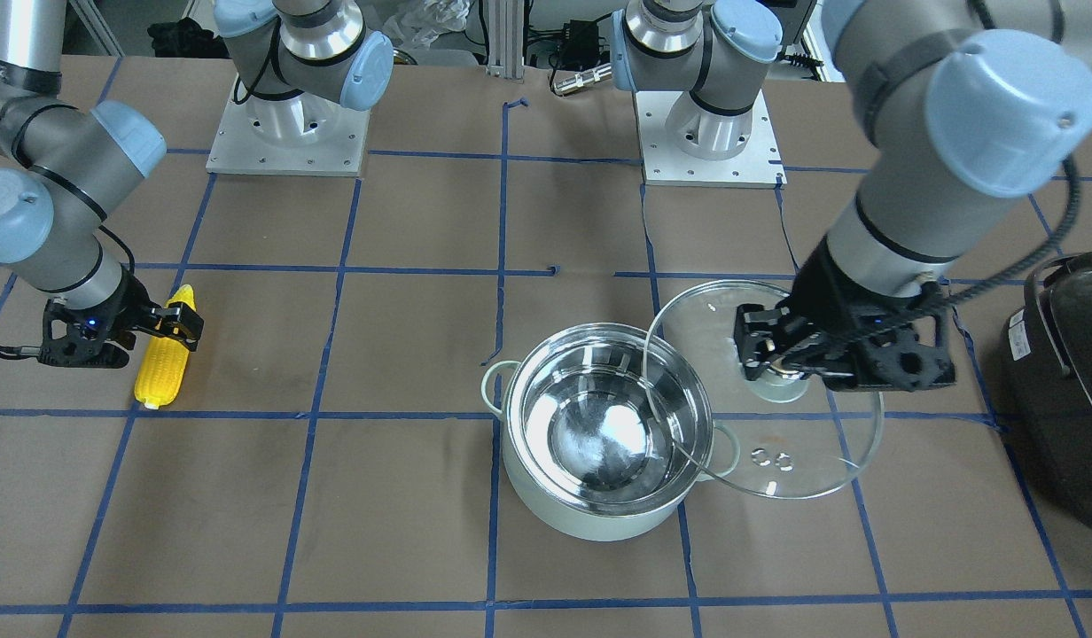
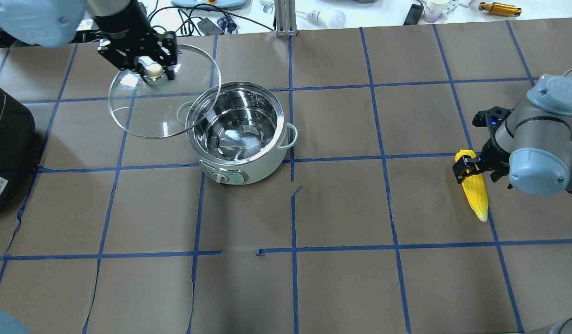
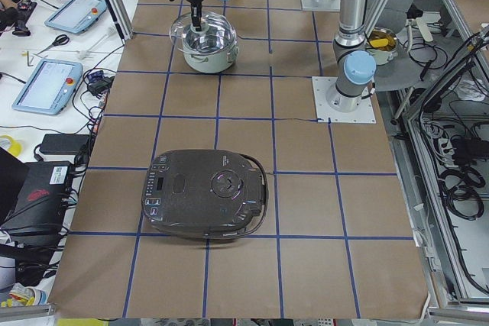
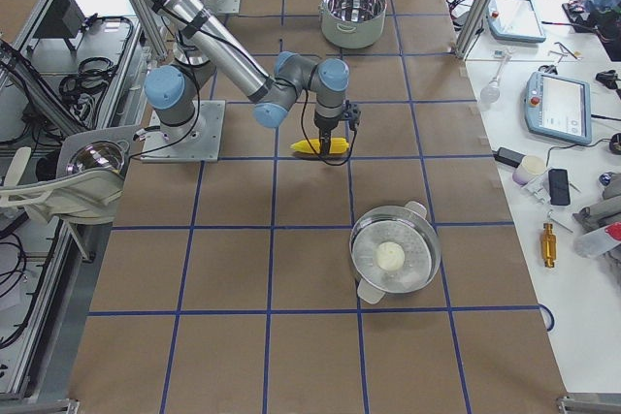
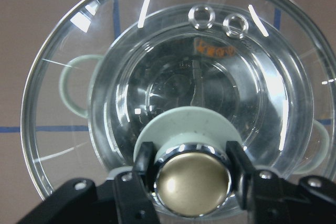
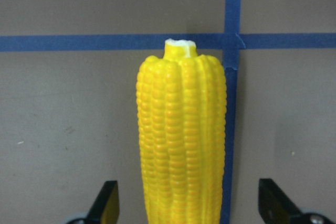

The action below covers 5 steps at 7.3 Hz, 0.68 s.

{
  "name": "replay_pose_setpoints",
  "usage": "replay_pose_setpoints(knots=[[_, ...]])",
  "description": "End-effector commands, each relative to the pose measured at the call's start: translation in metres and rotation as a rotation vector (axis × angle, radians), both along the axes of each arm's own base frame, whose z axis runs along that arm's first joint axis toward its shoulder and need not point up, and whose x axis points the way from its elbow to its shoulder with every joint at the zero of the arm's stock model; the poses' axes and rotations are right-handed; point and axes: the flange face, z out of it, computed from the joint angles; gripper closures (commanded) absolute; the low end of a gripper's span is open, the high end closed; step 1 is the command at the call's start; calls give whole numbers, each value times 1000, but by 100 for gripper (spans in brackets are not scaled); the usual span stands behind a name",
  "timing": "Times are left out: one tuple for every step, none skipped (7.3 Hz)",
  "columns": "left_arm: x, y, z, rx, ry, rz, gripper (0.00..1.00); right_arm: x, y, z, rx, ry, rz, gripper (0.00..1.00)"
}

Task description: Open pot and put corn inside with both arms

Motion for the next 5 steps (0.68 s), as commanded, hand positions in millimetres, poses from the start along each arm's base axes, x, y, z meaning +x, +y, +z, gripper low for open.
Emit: replay_pose_setpoints(knots=[[136, -5, -34, 26, 6, -4, 100, -1, -2, -6, 10, -3, -2, 52], [179, -2, -66, 24, 9, 5, 100, -2, -4, -4, 6, -6, -4, 74], [197, 2, -97, 6, 0, 29, 100, -3, -8, 0, -3, 2, -10, 100], [199, 7, -138, 9, -1, 25, 100, -9, -21, 21, -30, 21, -17, 100], [199, 7, -176, -23, -12, 25, 100, -9, -33, 39, -11, 13, -12, 100]])
